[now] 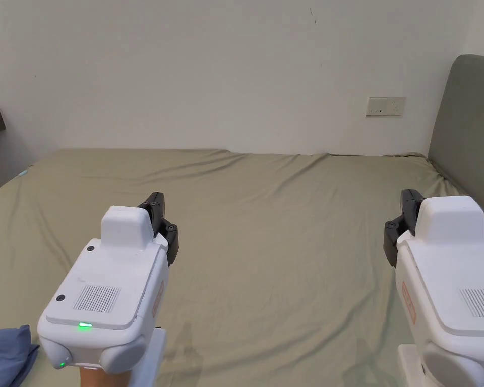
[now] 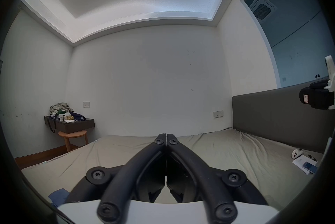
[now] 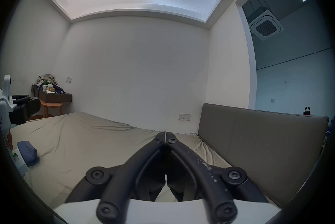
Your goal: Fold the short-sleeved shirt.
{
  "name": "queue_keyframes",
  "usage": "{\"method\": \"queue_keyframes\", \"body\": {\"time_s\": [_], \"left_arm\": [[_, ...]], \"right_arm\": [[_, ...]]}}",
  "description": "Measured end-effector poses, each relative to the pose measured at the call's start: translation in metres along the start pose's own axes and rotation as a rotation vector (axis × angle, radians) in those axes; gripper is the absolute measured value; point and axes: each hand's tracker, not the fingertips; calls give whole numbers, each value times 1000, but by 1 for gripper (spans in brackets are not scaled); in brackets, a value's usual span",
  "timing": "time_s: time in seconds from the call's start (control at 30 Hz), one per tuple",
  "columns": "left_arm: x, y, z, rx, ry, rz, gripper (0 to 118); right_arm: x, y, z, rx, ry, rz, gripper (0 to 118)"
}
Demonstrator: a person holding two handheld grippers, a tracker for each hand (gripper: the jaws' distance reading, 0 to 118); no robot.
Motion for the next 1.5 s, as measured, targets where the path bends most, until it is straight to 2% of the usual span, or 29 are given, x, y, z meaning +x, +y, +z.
{"method": "queue_keyframes", "body": {"time_s": [0.6,0.73,0.77,0.8,0.9,0.93,0.97,1.07,1.5], "left_arm": [[-1,1,-1,0,6,-6,0],[-3,1,-2,-14,12,12,4],[-4,1,-3,-17,13,19,9],[-5,1,-3,-19,15,27,19],[-10,2,-6,-49,10,57,88],[-12,2,-8,-52,3,73,116],[-13,1,-9,-56,1,83,118],[-13,0,-5,-24,22,93,118],[-14,0,-4,-34,15,78,118]], "right_arm": [[1,-1,-1,-4,-4,-6,2],[1,-2,-1,-6,-1,-2,14],[2,-2,-1,-10,3,-2,14],[2,-2,-1,-12,5,-5,20],[2,-4,-3,-12,3,-14,91],[3,-4,-5,-19,10,-22,114],[3,-5,-6,-25,19,-32,118],[2,-7,-3,4,2,-53,118],[-2,-9,-1,-8,8,-44,118]]}}
